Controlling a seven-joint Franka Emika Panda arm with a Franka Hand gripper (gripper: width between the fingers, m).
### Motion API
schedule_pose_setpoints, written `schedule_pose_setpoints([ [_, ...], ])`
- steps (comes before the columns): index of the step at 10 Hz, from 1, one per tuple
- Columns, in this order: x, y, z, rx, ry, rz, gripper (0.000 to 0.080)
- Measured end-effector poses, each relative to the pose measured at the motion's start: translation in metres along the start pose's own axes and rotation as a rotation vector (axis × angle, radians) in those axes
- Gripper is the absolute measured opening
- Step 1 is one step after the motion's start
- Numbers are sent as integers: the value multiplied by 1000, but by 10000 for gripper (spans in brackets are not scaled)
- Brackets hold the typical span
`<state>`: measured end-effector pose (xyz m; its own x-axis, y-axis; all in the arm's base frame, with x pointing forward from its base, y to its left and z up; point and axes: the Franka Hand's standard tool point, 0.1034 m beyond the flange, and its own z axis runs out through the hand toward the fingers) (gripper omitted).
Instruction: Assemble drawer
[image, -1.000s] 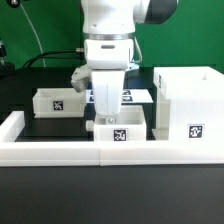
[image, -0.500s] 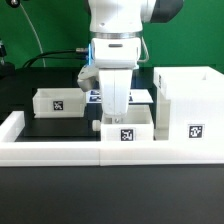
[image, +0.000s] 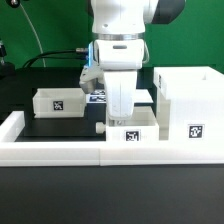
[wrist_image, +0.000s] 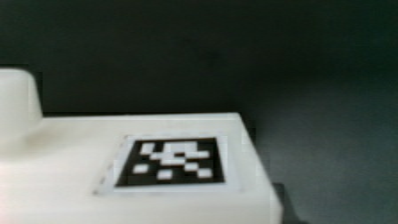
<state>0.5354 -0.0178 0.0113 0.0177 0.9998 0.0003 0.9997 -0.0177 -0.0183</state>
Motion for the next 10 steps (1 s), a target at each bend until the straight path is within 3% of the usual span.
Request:
schedule_pose_setpoints([
  [2, -1, 0, 0, 1, 0, 6, 42],
  [4, -1, 1, 1, -24, 1, 8, 42],
  [9, 8, 2, 4, -15, -5, 9, 42],
  [10, 8, 1, 4, -3, -7, 11, 42],
])
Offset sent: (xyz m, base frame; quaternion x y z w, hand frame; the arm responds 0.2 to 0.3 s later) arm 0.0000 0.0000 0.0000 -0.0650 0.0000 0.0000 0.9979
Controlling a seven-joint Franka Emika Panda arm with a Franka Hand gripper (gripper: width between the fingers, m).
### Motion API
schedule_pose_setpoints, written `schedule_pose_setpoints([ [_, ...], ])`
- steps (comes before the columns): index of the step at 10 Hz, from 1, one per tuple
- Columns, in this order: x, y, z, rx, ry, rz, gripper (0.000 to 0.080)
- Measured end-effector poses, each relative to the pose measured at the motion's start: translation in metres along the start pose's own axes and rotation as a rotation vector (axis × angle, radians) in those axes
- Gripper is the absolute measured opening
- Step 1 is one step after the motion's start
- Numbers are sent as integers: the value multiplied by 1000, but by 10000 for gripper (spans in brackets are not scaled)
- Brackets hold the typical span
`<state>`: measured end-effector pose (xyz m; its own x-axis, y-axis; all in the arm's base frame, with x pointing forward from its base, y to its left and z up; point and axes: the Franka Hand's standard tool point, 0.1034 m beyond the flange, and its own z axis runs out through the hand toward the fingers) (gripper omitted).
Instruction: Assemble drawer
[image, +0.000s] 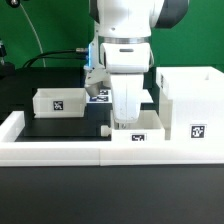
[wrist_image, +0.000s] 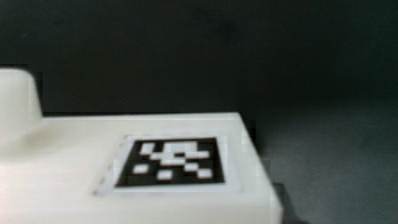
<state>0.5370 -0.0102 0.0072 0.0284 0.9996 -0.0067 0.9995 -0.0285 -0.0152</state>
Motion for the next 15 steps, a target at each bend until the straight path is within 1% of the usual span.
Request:
schedule_pose_setpoints([
  [5, 1, 2, -1, -6, -17, -23, 42],
  [9, 0, 2, -1, -5, -18, -17, 42],
  [10, 1, 3, -2, -3, -19, -20, 42],
  [11, 0, 4, -3, 8, -21, -20, 42],
  [13, -1, 7, -5, 15, -23, -18, 42],
  [15, 1, 7, -5, 16, -22, -15, 42],
])
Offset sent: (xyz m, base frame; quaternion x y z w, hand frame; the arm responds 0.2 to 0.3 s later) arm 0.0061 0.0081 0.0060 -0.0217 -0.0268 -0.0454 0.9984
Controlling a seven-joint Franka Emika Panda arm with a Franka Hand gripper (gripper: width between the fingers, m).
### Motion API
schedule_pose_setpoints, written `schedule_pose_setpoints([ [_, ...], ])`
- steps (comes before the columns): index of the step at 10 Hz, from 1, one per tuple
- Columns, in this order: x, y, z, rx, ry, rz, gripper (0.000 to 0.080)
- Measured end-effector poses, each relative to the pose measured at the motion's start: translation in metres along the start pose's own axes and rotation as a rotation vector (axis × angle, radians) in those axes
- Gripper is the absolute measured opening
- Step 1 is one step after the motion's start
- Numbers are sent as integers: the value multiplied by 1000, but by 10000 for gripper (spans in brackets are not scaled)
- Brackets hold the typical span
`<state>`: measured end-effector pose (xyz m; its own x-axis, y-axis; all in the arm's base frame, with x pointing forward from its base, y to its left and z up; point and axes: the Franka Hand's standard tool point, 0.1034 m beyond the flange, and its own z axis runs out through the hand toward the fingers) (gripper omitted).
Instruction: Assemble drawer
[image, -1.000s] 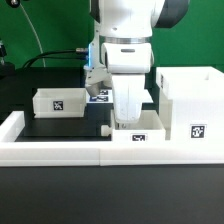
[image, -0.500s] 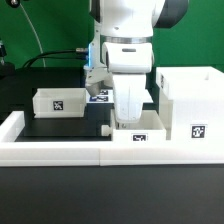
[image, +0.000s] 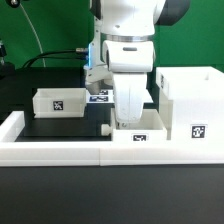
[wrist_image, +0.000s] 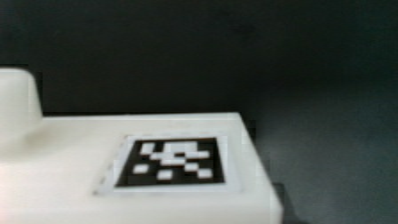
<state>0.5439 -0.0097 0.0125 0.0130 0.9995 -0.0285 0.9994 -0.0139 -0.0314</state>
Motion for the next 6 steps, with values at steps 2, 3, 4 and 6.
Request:
schedule_pose_setpoints([
  [2, -1, -1, 1, 1, 1, 9, 42],
  [3, -1, -1, 1, 1, 1, 10, 42],
  [4, -1, -2, 1, 1, 1, 10, 42],
  [6, 0, -4, 1, 3, 0, 10, 42],
])
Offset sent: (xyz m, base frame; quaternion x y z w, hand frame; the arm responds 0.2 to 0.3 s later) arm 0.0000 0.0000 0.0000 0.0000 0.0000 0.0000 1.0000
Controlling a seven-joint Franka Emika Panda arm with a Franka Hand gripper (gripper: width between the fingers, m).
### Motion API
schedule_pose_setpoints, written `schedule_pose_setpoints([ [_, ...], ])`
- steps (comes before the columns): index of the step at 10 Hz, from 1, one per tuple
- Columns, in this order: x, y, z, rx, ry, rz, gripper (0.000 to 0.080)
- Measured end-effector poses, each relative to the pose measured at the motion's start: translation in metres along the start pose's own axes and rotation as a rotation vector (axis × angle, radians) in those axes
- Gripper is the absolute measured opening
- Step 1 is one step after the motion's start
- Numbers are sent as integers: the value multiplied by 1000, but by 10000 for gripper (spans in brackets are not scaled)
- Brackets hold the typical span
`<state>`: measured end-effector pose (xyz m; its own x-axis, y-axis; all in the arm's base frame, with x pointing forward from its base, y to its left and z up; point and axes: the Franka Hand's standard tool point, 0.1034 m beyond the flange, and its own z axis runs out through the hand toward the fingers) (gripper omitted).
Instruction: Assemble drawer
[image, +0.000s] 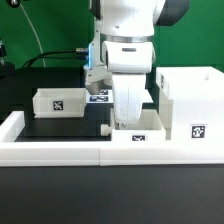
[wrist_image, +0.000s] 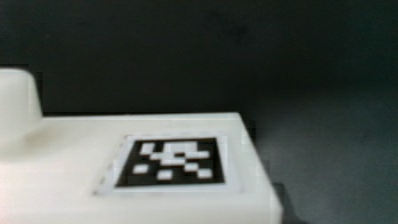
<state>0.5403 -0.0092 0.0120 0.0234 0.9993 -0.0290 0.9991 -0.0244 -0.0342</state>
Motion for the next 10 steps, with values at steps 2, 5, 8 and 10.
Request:
schedule_pose_setpoints([
  [2, 0, -1, 1, -2, 1, 1, 42],
  [5, -1, -1, 2, -22, 4, 3, 42],
  [8, 0, 0, 3, -46, 8, 10, 42],
  [10, 0, 1, 2, -48, 8, 12, 42],
])
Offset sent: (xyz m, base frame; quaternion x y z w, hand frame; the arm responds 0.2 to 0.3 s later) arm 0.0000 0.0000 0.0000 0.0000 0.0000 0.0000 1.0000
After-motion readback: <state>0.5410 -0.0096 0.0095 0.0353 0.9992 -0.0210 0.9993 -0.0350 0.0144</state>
